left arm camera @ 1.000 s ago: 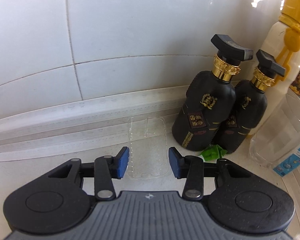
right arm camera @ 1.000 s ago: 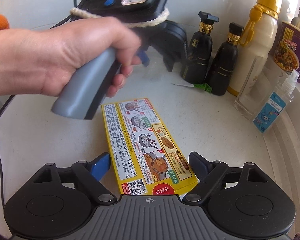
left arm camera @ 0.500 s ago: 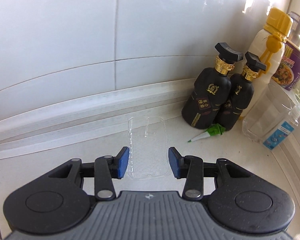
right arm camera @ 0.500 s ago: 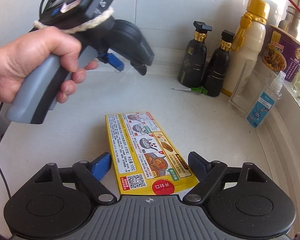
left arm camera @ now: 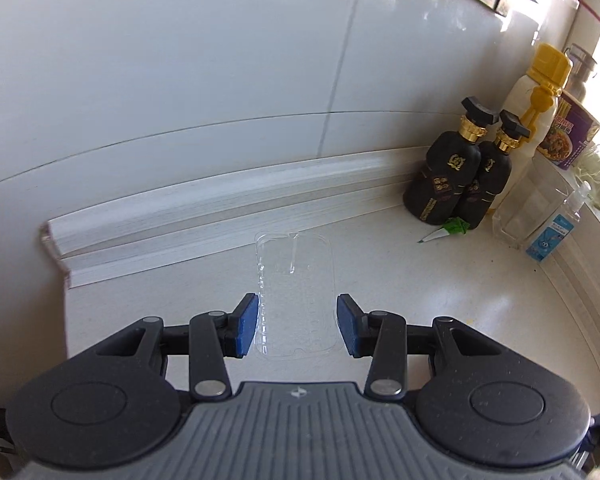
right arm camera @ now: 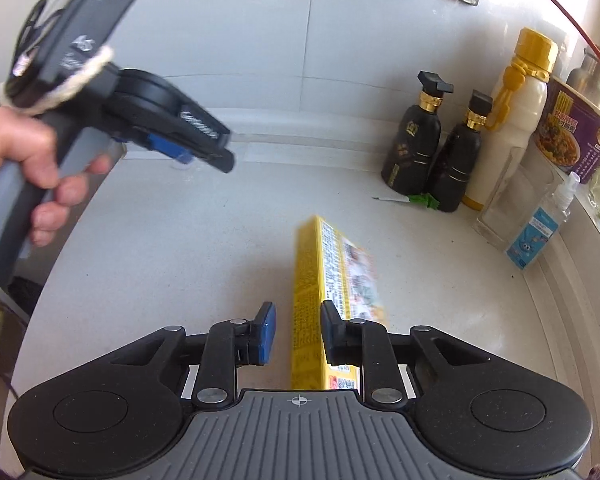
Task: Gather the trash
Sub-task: 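Lift and carry the clear tray and yellow box over the trash bin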
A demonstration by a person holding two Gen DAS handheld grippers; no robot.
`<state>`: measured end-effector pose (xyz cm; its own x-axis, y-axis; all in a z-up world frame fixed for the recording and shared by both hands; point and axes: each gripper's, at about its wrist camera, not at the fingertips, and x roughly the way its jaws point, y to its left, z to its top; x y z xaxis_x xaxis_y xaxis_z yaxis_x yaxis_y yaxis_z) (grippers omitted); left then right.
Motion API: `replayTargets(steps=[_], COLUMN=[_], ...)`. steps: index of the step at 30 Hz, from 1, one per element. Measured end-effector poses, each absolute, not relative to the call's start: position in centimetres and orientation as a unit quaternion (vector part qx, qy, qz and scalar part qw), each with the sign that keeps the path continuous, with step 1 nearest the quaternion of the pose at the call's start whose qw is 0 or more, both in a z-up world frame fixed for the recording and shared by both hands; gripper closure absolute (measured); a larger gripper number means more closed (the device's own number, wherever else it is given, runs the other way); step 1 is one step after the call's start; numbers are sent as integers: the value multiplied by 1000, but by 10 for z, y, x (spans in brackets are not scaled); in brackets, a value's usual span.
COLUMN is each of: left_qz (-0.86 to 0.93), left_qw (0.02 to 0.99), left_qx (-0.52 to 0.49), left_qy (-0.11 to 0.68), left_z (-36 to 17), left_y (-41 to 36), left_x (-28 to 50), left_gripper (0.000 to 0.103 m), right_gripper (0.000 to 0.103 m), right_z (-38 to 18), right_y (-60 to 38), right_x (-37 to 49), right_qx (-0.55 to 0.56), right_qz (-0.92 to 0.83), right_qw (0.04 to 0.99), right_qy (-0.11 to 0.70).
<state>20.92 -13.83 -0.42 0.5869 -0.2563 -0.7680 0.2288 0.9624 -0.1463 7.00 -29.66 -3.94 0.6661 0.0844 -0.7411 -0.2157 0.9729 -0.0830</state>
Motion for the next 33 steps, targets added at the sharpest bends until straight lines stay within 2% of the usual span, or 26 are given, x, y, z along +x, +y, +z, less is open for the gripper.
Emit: replayTargets(steps=[1,3,4,5,6,7,21,22,23,25,26,29,31,33], left_qz=[-137,-138,-138,-139,-139,-140,-147,-147,-147,-148,-149,-153,-157,-162], left_qw=[890,889,889,889,889,888,881,881,881,880,880,879,878,878], left_qx=[-17,-19,-19,-18,-18,-19,-22,-23,-23,-23,-24,-26,-26,-26], left_qy=[435,436,436,436,436,437,449,450,450,451,451,451,451,449], left_z=[-4,-3,-3,-3,-4,-4,-9,-9,-9,-9,-9,-10,-9,-8], left_y=[-133,-122,-117,-112,-108,-104,-75,-74,-74,-73,-73,-72,-71,-70], left_x=[207,201,198,195,192,190,165,164,164,163,162,161,159,157], left_gripper=[64,64,64,64,64,64,64,64,64,64,64,64,64,64], right_gripper=[81,71,57,30,18,12,12,16,26,31,48,68,74,65], right_z=[-40,-42,-44,-46,-48,-50,-96,-96,-95,-90,-88,-77,-71,-67], right_y=[-294,-291,-290,-289,-289,-288,-331,-330,-330,-329,-328,-323,-320,-318], right_x=[70,69,69,70,72,73,103,103,102,102,102,101,102,101], right_qx=[-79,-67,-63,-60,-58,-60,-29,-31,-34,-31,-29,-29,-30,-25], right_qz=[86,93,88,80,69,60,2,1,-2,0,2,2,3,7], right_qw=[908,907,908,909,911,913,893,894,895,896,897,900,900,903], right_qy=[402,404,404,404,403,399,449,448,445,442,441,436,434,428])
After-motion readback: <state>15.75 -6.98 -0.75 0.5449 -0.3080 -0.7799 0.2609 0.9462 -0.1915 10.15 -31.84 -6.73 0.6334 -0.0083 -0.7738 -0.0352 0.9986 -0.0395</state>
